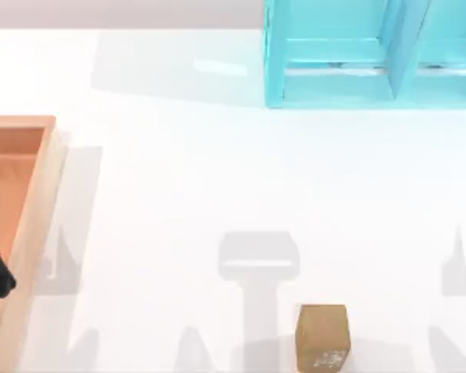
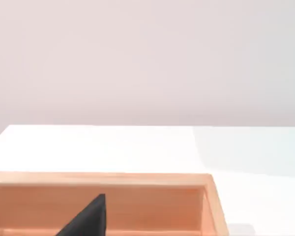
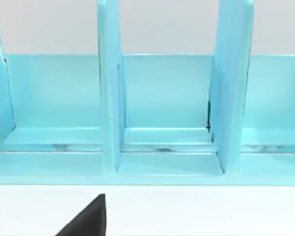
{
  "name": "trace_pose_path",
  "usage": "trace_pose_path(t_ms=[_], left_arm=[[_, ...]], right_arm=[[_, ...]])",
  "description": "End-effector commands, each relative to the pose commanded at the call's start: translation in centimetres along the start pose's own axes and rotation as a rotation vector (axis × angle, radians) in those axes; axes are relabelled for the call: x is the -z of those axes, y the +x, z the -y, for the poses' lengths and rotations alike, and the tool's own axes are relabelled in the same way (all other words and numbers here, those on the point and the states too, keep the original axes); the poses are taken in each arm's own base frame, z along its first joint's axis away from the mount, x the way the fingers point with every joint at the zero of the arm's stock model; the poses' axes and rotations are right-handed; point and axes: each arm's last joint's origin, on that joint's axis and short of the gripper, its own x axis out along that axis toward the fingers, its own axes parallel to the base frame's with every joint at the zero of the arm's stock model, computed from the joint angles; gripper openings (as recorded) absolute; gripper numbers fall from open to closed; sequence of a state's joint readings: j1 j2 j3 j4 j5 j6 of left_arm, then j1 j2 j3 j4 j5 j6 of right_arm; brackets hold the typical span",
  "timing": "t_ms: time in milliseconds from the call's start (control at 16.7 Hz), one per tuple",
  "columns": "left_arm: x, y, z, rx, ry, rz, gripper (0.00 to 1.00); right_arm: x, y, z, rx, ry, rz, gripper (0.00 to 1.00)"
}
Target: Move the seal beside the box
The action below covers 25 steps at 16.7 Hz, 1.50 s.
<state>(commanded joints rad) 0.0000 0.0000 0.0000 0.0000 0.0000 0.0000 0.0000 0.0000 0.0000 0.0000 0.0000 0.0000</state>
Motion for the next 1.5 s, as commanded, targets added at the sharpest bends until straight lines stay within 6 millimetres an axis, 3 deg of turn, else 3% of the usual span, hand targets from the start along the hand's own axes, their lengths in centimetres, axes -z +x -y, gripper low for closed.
trace_pose_path(t_ms=[300,540,720,900,1140,1500], left_arm=[[-1.1,0.0,0.6,0.063,-0.028,-0.046,1.00],[-4.6,0.7,2.5,0.246,-0.111,-0.231,1.00],[-7.8,2.5,5.3,0.390,-0.171,-0.473,1.00],[-9.9,5.3,9.8,0.479,-0.191,-0.786,1.00],[-10.0,8.2,17.8,0.467,-0.139,-1.192,1.00],[-8.3,8.7,28.7,0.270,-0.017,-1.525,1.00]], right_arm=[[0.0,0.0,0.0,0.000,0.000,0.000,1.00],[0.0,0.0,0.0,0.000,0.000,0.000,1.00],[0.0,0.0,0.0,0.000,0.000,0.000,1.00],[0.0,0.0,0.0,0.000,0.000,0.000,1.00],[0.0,0.0,0.0,0.000,0.000,0.000,1.00],[0.0,0.0,0.0,0.000,0.000,0.000,1.00]])
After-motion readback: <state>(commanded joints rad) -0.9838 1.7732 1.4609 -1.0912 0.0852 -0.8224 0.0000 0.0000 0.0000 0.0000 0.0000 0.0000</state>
